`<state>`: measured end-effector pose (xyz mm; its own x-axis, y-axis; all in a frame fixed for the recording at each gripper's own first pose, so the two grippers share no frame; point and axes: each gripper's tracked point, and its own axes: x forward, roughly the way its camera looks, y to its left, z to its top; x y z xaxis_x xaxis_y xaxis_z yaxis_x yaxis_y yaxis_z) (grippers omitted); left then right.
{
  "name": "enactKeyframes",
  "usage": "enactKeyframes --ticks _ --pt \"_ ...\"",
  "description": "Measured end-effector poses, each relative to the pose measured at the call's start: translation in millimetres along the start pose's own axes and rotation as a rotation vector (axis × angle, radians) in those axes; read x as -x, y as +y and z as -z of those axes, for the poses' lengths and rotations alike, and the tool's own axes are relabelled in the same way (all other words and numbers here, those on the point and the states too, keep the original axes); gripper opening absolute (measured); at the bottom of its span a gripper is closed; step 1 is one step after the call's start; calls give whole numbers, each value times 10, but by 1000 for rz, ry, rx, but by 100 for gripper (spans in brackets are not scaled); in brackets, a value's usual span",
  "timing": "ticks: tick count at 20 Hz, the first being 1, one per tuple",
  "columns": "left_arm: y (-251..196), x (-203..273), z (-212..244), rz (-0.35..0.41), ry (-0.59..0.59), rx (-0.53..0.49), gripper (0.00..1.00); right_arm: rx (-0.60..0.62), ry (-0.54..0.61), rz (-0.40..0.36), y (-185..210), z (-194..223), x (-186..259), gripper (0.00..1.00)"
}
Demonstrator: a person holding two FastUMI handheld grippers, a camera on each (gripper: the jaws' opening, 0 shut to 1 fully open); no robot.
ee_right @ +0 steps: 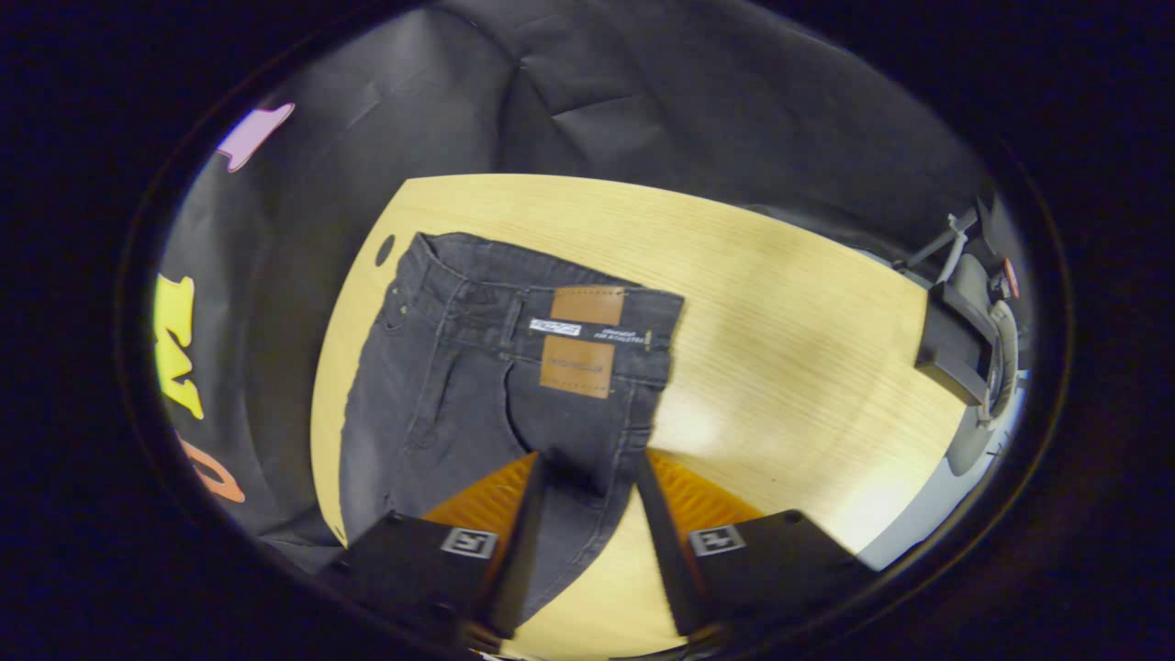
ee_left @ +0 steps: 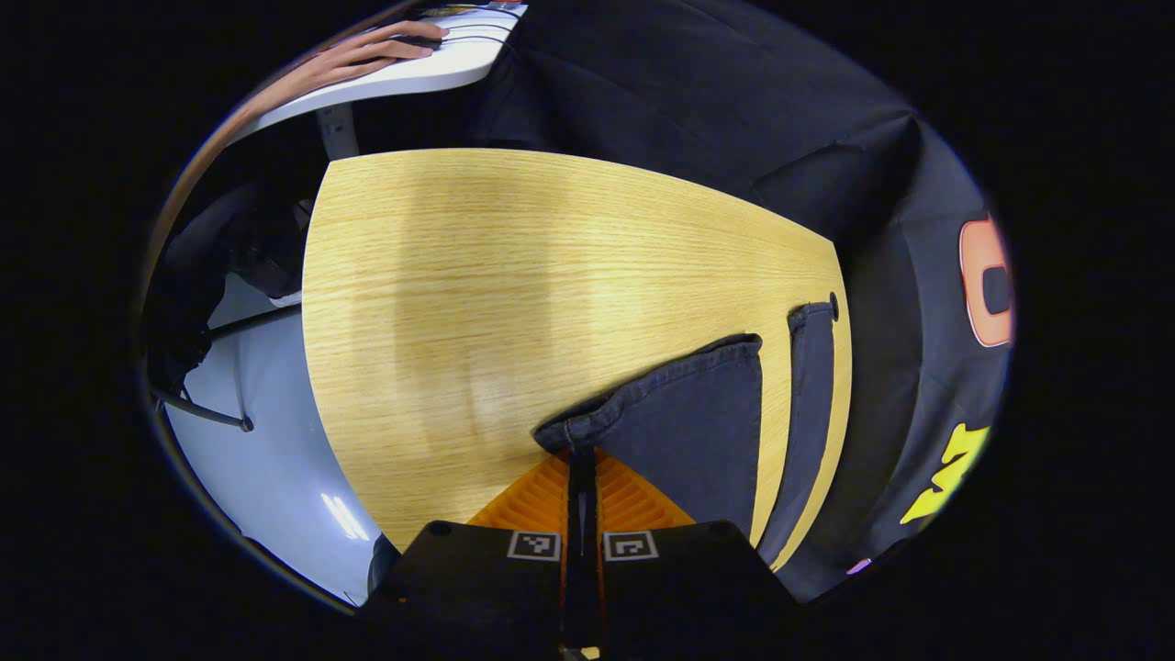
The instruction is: Grasp the waist and the cuffs of the jeans and fold them to make the two legs overlap; first hold the waist and fold one-third of the jeans toward the cuffs, then hold the cuffs and fold the remaining one-third in the same direction to finish folding.
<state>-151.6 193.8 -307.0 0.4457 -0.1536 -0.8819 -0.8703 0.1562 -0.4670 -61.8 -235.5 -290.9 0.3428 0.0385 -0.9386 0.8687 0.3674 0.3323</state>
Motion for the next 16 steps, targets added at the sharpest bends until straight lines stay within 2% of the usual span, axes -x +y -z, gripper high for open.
enactKeyframes --ticks 2,3,5,8,13,16 --pt "-22 -5 -5 4 1 7 3 -44 11 -10 -35 -8 -13 11" --pt "-26 -6 -6 2 3 0 3 -41 6 -20 -43 -34 -18 11" --pt "-19 -7 -1 -5 9 -12 4 -49 19 -36 -28 -38 -2 1" --pt "-63 8 -11 9 17 35 3 -29 7 -72 16 -40 35 0" --pt "-334 173 -92 93 18 117 3 -48 -29 -264 410 -121 391 1" --pt "-677 282 -176 141 6 93 3 -68 -34 -387 853 -219 587 1"
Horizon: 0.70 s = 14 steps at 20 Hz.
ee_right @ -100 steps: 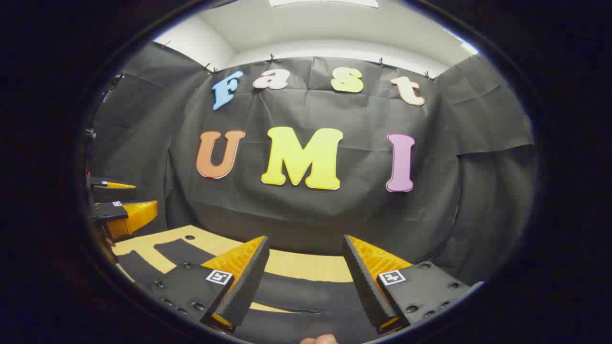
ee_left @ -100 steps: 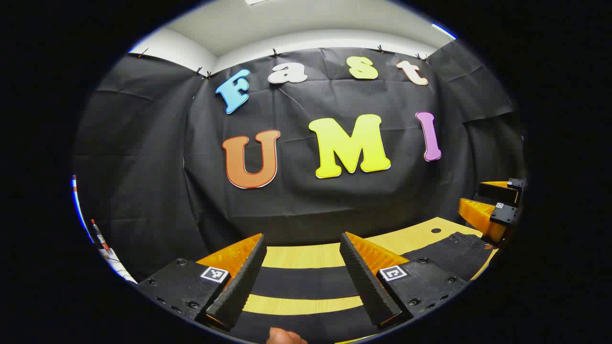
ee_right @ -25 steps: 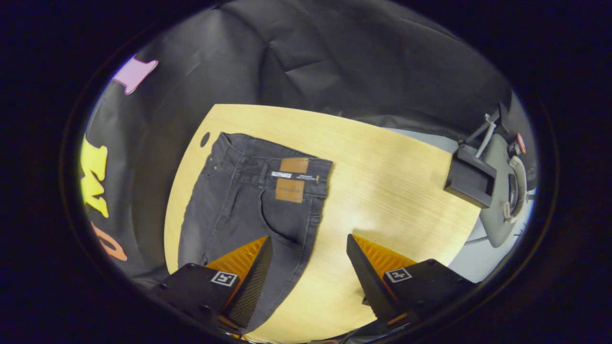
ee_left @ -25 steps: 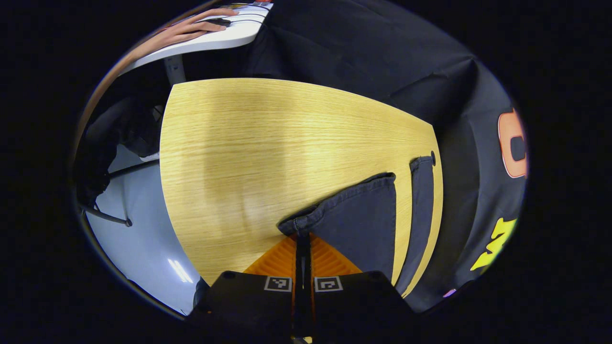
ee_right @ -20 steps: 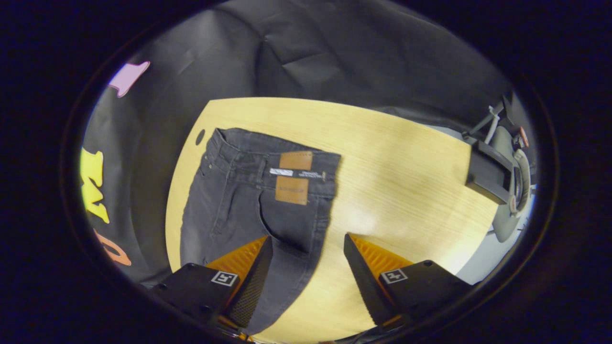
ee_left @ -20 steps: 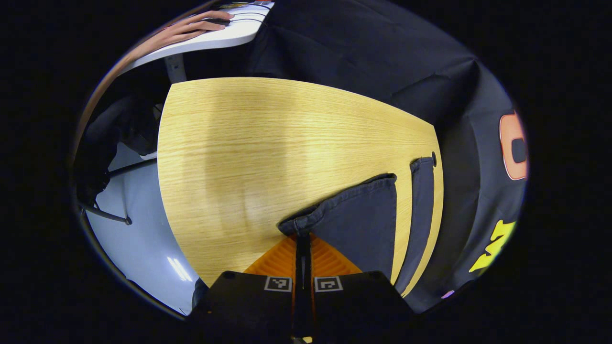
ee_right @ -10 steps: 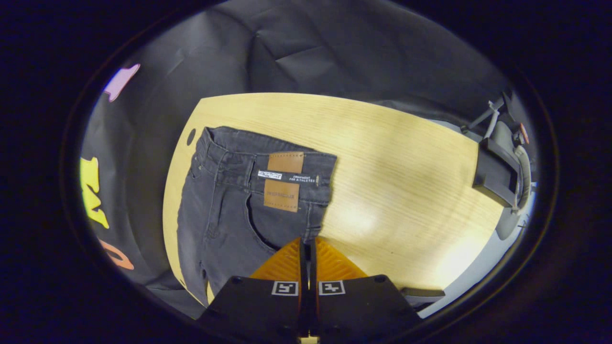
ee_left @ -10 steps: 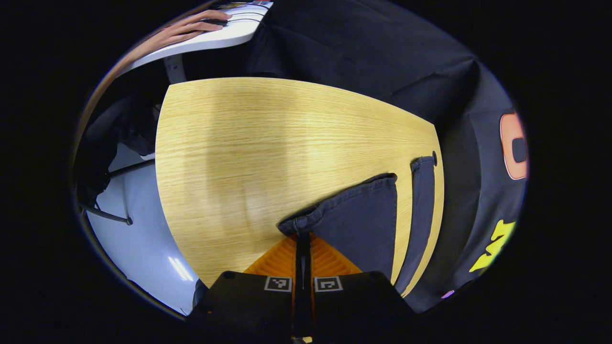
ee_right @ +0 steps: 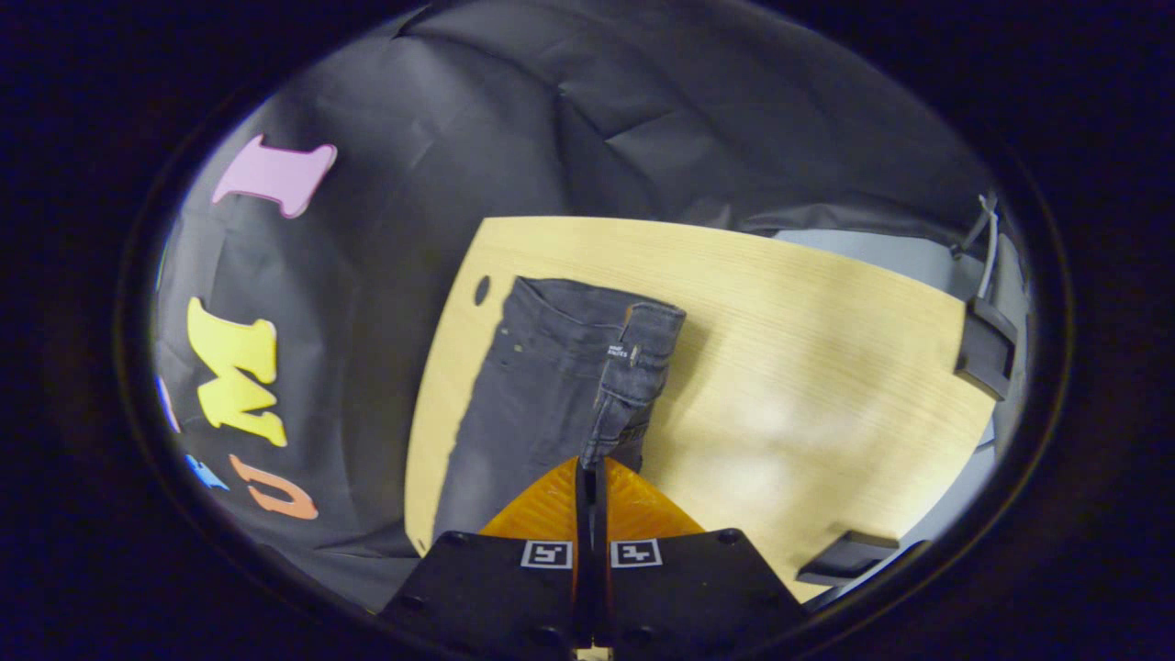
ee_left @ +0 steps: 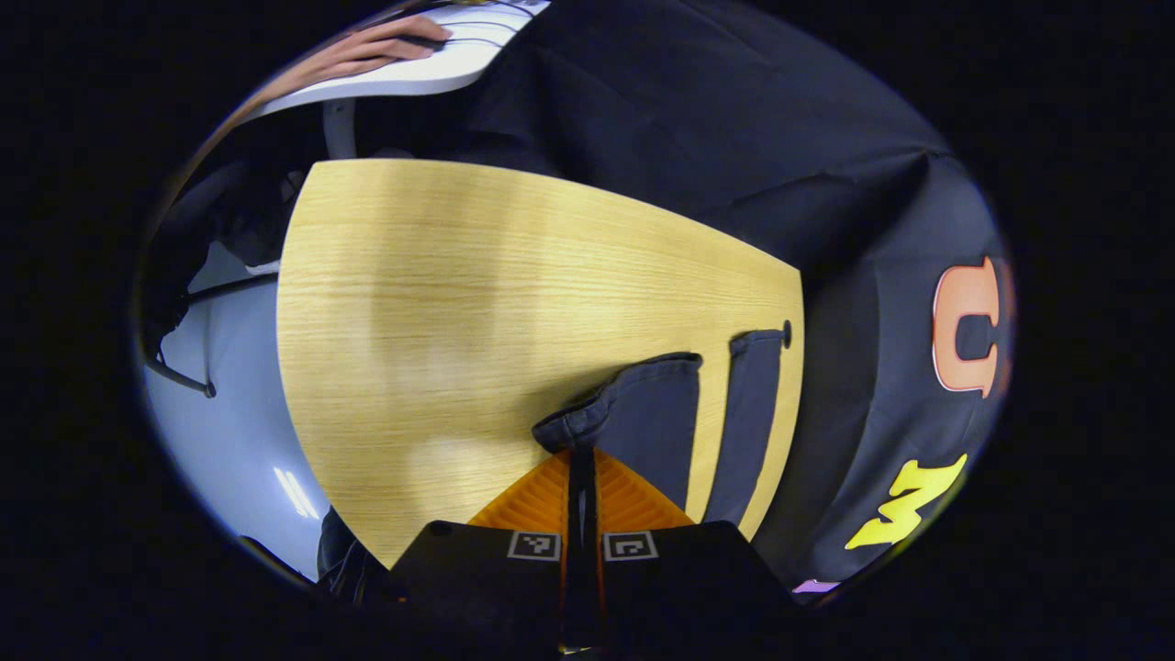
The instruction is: Grasp the waist and the cuffs of the jeans and fold them to make the two legs overlap; first hold the waist and fold one-third of the jeans toward the cuffs, then hold the cuffs and fold the remaining one-third in the same direction to finish folding.
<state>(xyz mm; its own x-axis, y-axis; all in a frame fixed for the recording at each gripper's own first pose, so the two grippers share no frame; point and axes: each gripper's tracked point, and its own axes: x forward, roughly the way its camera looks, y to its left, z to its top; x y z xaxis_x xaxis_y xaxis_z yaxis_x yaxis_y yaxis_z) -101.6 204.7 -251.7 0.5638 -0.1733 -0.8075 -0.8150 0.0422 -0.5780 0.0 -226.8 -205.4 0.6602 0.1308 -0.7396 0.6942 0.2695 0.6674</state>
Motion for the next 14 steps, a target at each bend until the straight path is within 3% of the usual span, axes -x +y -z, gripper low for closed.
enactKeyframes --ticks 4,14 --pt "-738 -13 -80 106 -4 -3 3 9 -8 -91 519 -155 -121 1" --pt "-1827 -856 -313 131 9 2 3 -35 -22 -194 1313 -599 -867 1"
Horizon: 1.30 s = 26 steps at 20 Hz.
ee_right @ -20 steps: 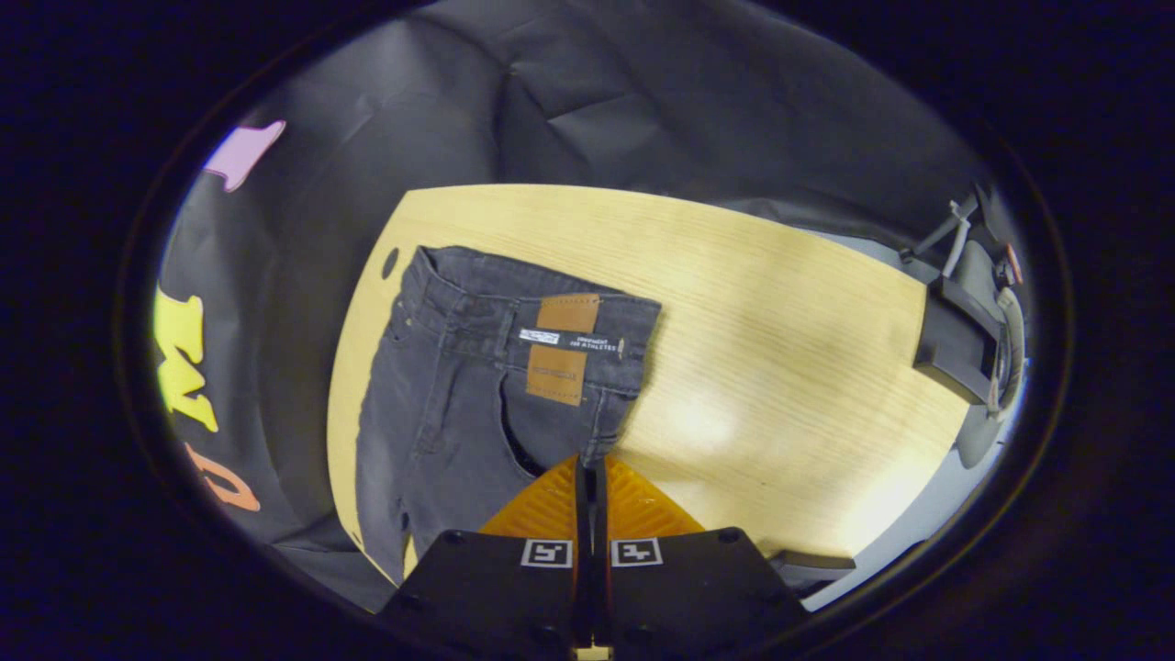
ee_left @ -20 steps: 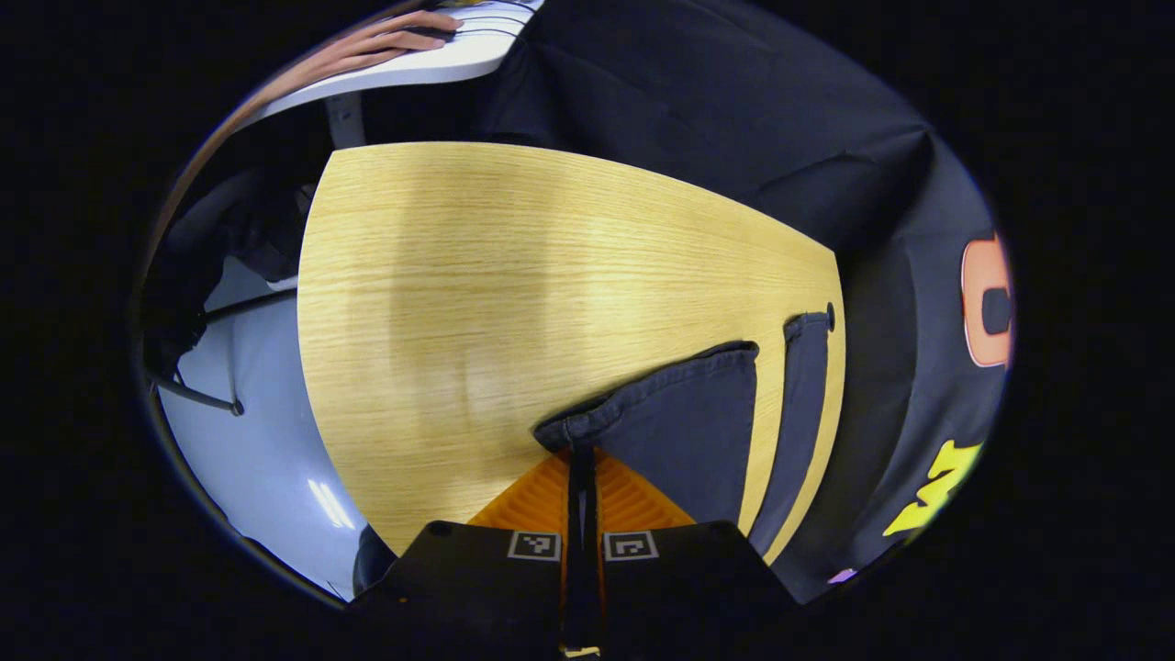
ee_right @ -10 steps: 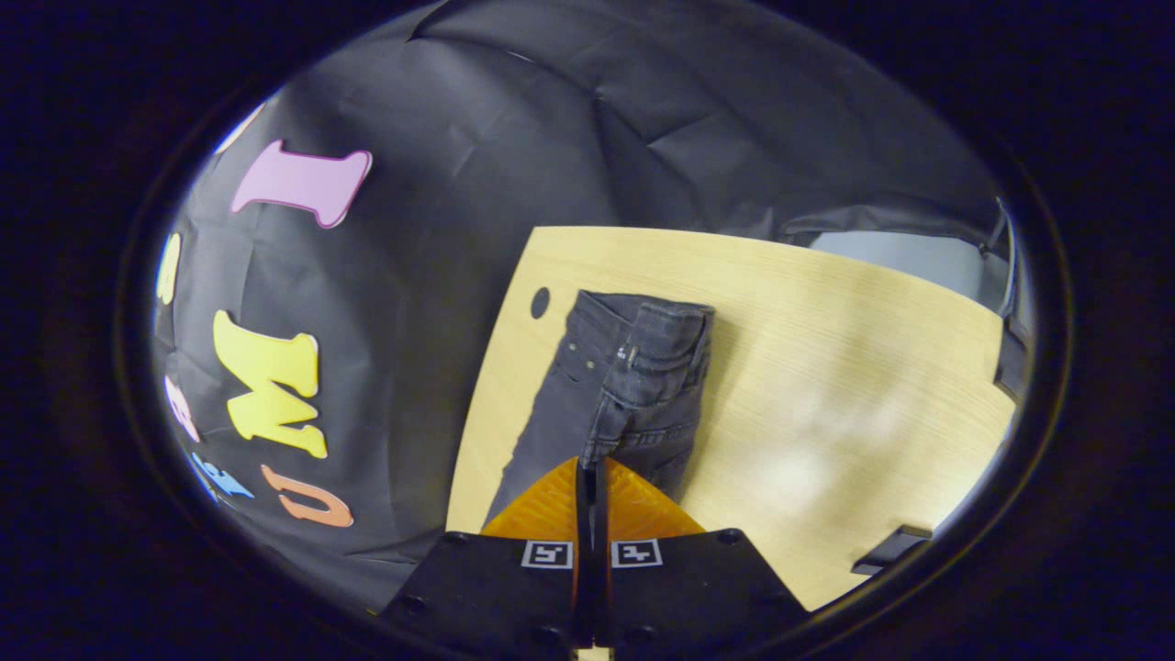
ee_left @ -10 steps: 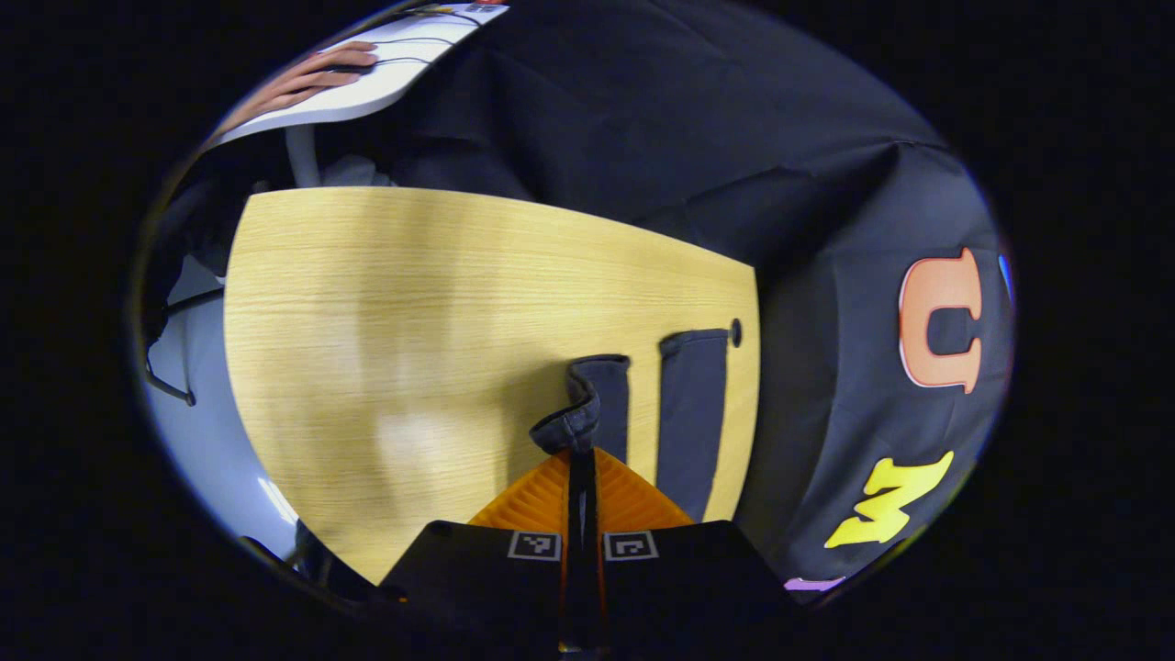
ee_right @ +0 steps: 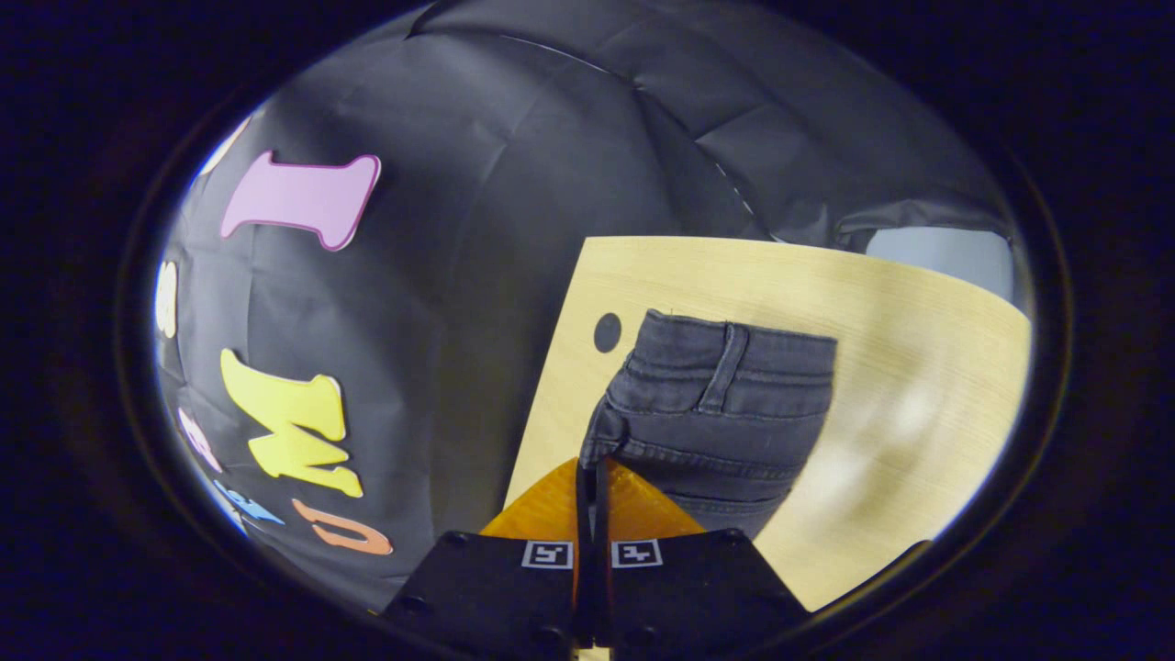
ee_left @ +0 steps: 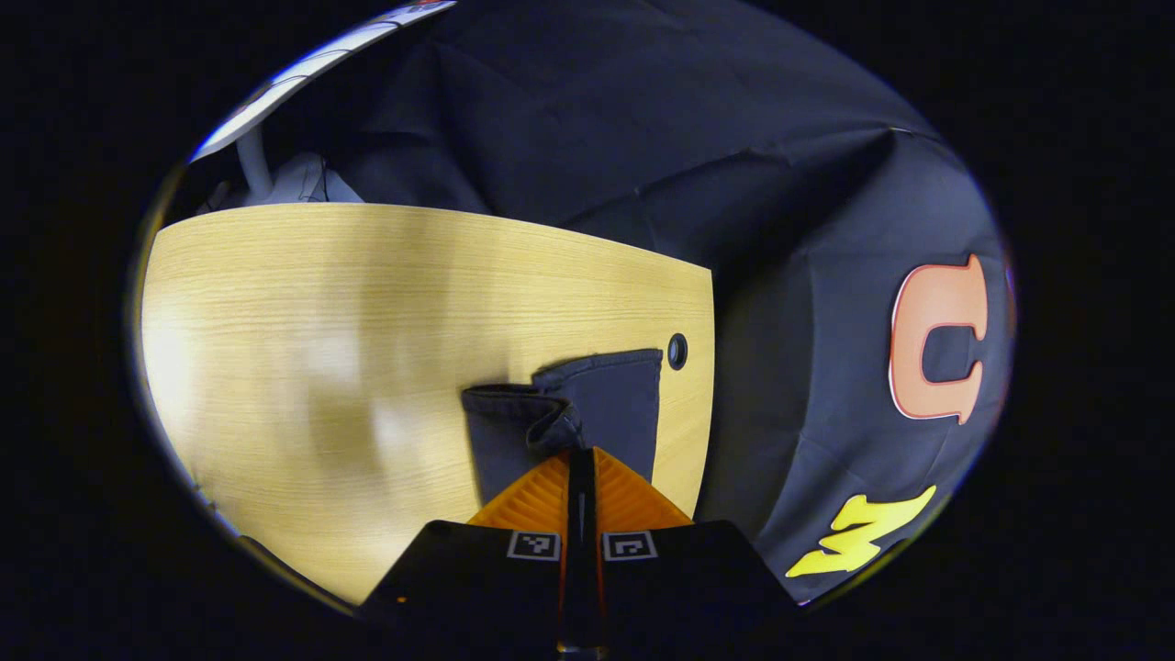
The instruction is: Grasp the waist and the cuffs of the jeans and fold them to make the two legs overlap; first hold the waist and fold one-third of the jeans toward the cuffs, then hold the cuffs and fold the remaining one-third in the same direction to finish folding.
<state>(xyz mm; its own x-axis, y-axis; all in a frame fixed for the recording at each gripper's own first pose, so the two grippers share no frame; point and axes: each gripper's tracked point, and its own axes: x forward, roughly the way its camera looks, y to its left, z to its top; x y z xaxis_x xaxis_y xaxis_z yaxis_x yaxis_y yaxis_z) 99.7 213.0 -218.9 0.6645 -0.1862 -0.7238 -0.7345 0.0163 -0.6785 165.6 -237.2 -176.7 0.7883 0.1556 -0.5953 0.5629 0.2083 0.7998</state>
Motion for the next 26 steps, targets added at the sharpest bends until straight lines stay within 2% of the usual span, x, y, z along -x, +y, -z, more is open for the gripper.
enactKeyframes --ticks 3,6,8,9,12,14,17,19,21,22,24,25,26 --pt "-286 -326 -46 2 4 -17 3 -16 -12 -5 72 -85 -309 1" --pt "-540 -679 -289 -2 -52 -82 3 -26 -45 6 30 -201 -573 1" --pt "-579 -885 -335 -30 -46 -106 3 -16 -59 34 -39 -230 -786 5" --pt "-621 -949 -330 -25 -37 -94 3 -3 -64 46 -64 -240 -883 0" --pt "-602 -1079 -201 -42 -8 -142 3 8 -76 89 -138 -259 -1154 0" --pt "-642 -1180 -84 -38 23 -152 3 55 -75 155 -277 -243 -1348 1" --pt "-649 -1273 37 -42 50 -186 3 48 -64 211 -389 -193 -1569 1" --pt "-638 -1257 23 -52 59 -270 3 25 -61 187 -371 -216 -1624 1" --pt "-731 -1194 45 -20 48 -335 3 0 -43 113 -207 -200 -1616 18" --pt "-801 -1176 46 -8 42 -364 3 -12 -35 67 -84 -173 -1607 45" --pt "-832 -1129 78 -16 21 -439 0 70 -38 86 -25 -147 -1540 98" --pt "-838 -1108 126 -10 12 -486 25 130 -25 95 -13 -83 -1490 91" --pt "-836 -1067 161 -5 6 -540 50 180 -15 87 71 -19 -1395 98"
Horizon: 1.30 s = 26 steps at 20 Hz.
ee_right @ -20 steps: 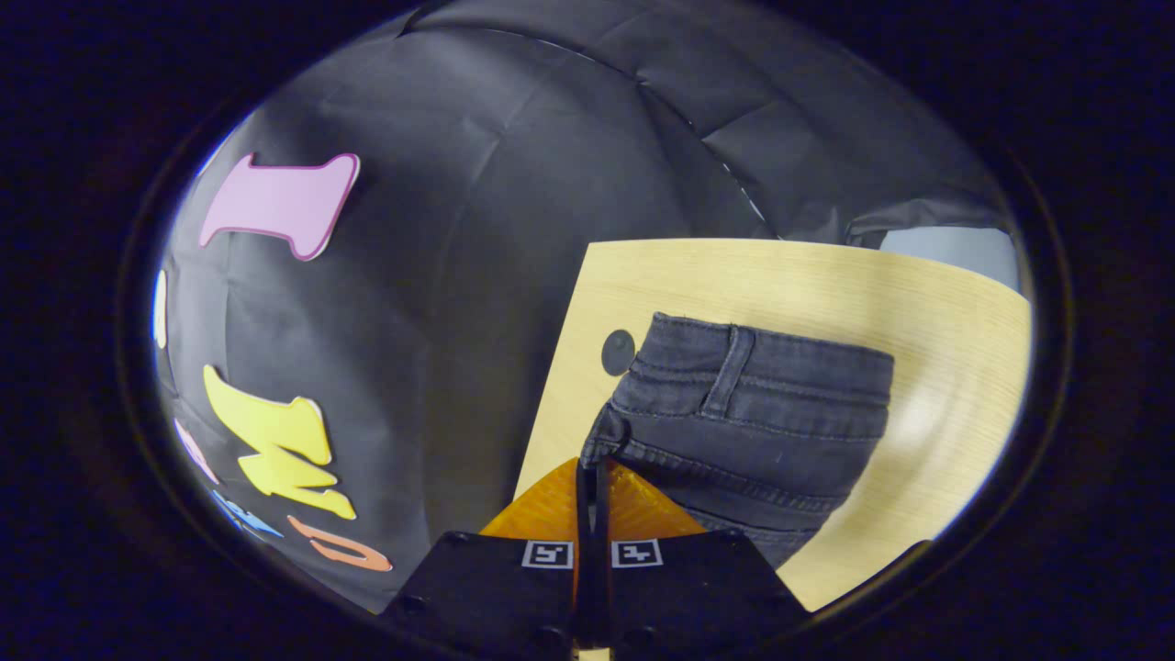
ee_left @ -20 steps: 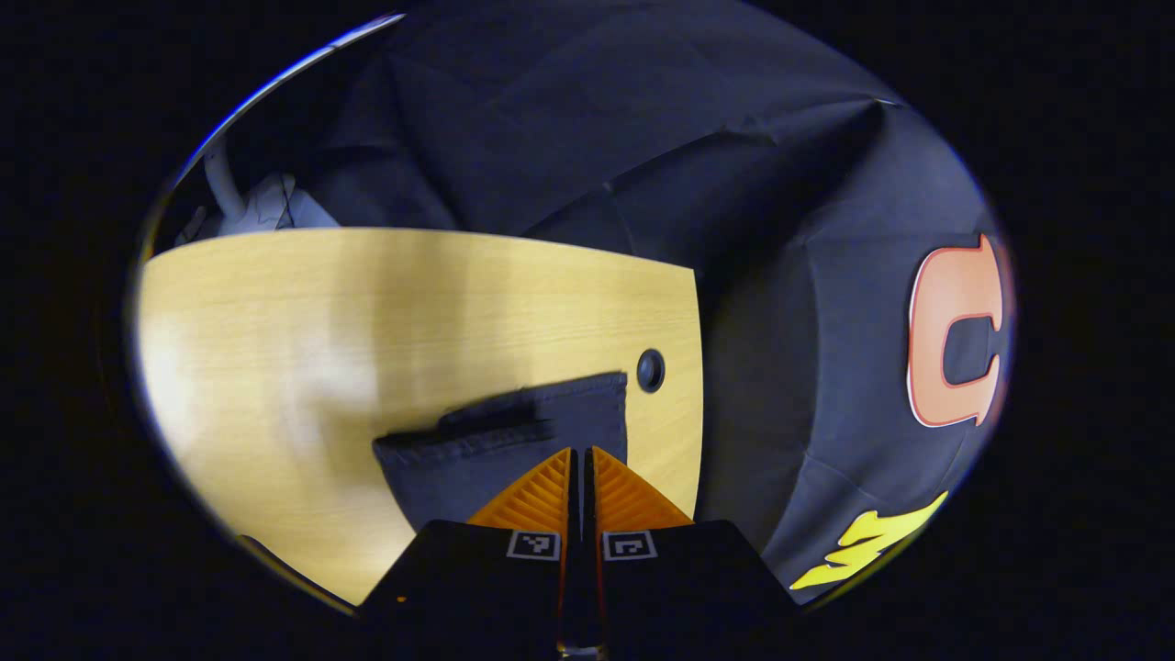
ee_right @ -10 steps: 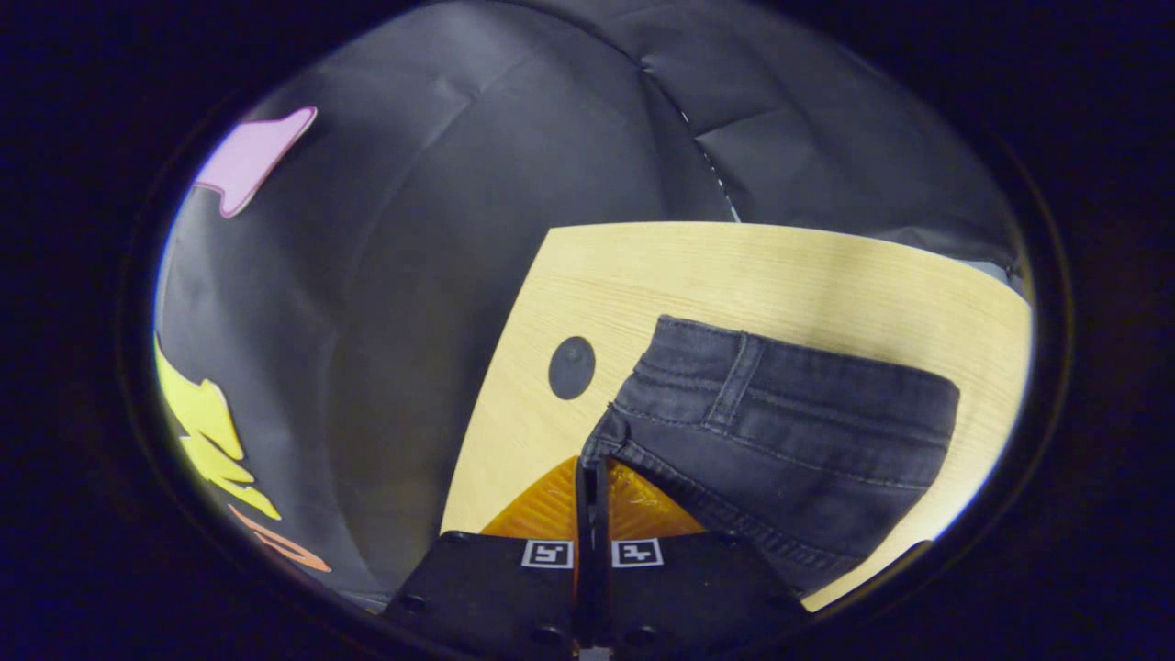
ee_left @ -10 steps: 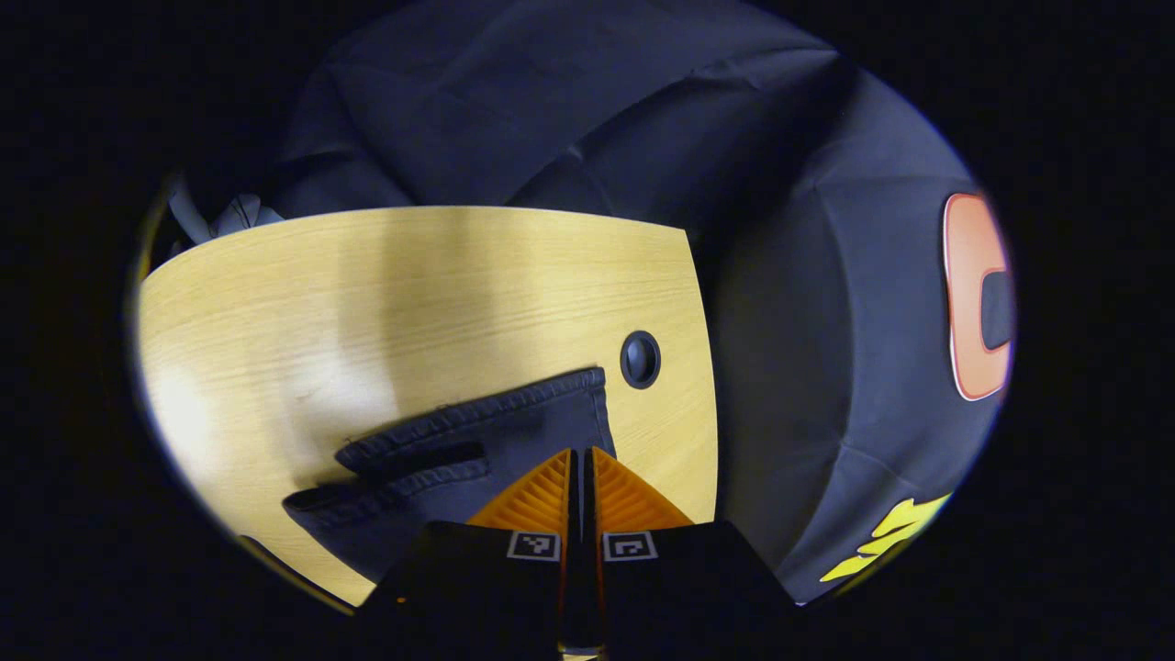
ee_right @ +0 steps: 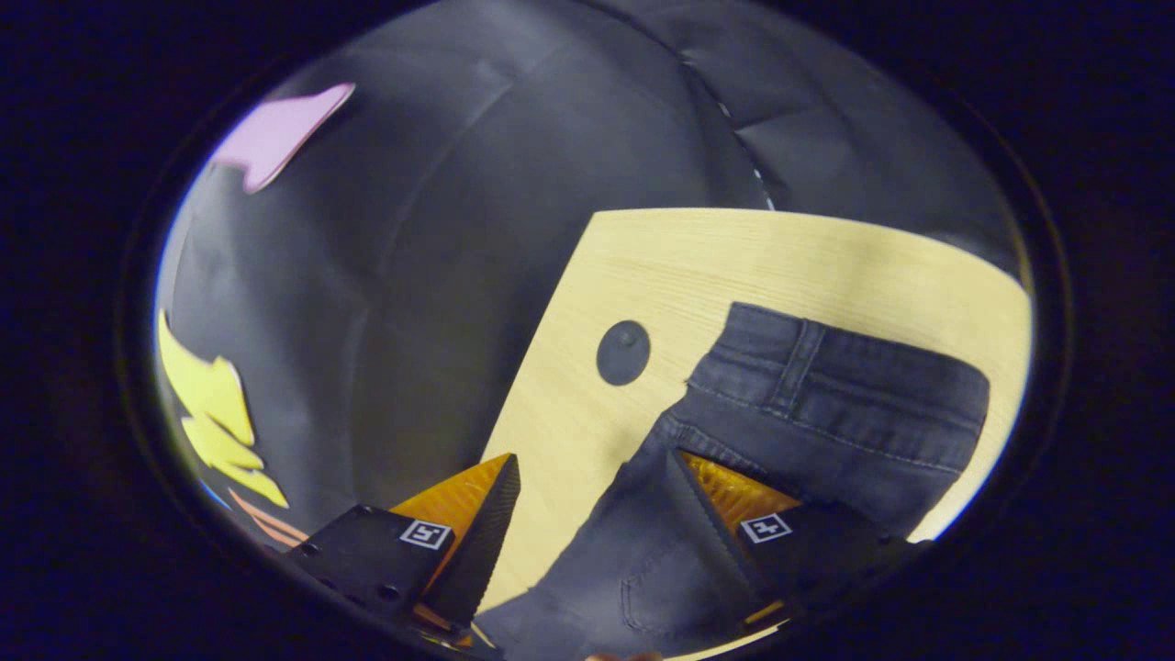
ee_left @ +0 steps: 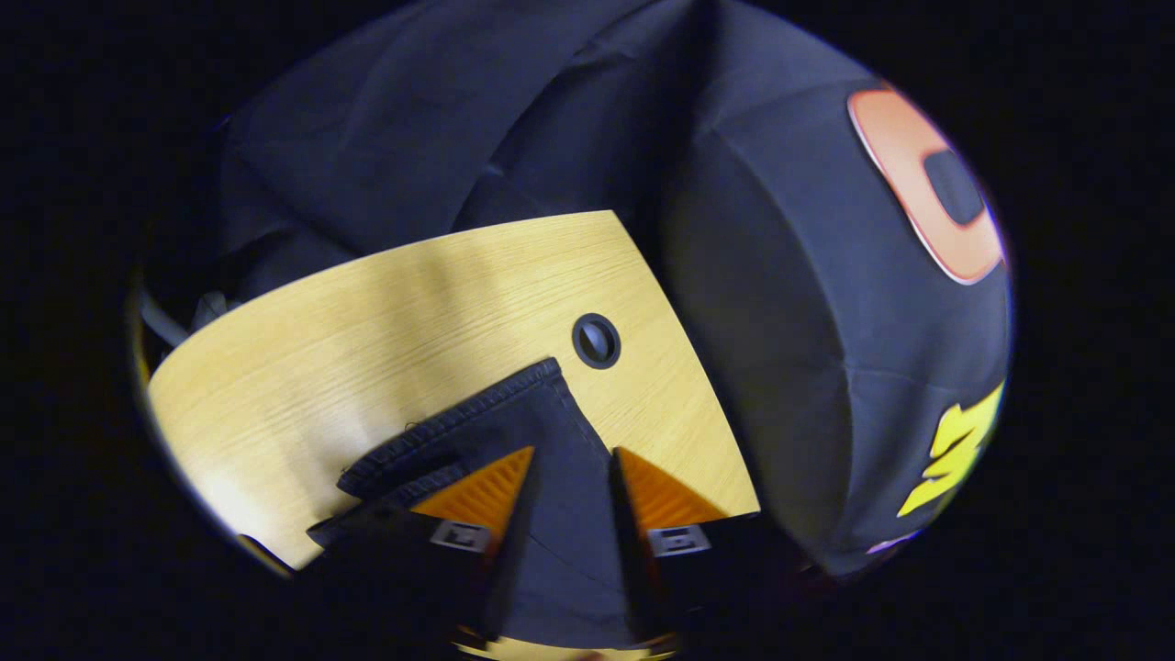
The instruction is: Grasp the waist and the cuffs of the jeans and fold them to make the two legs overlap; first hold the waist and fold one-third of the jeans toward the cuffs, then hold the cuffs and fold the remaining one-third in the same direction to finish folding.
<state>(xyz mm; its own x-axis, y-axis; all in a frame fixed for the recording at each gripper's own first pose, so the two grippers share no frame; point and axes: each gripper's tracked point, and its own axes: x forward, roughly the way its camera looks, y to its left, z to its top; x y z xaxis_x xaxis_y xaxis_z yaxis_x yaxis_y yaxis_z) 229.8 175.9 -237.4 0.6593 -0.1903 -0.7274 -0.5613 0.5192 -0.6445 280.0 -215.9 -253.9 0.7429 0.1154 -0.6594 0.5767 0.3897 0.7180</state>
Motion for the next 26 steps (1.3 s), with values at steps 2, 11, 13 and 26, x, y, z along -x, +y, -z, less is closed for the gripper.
enactKeyframes --ticks 2,11,13,26 --pt "-29 42 18 -21 -48 -144 100 60 -8 -33 159 70 182 98" --pt "-718 908 130 96 -309 -630 99 255 -34 -45 111 460 1076 98" --pt "-916 1174 249 154 -364 -715 100 284 -41 -25 -73 555 1255 98" --pt "-1323 2553 1541 393 -508 -899 98 148 -67 71 -1167 894 2074 98"
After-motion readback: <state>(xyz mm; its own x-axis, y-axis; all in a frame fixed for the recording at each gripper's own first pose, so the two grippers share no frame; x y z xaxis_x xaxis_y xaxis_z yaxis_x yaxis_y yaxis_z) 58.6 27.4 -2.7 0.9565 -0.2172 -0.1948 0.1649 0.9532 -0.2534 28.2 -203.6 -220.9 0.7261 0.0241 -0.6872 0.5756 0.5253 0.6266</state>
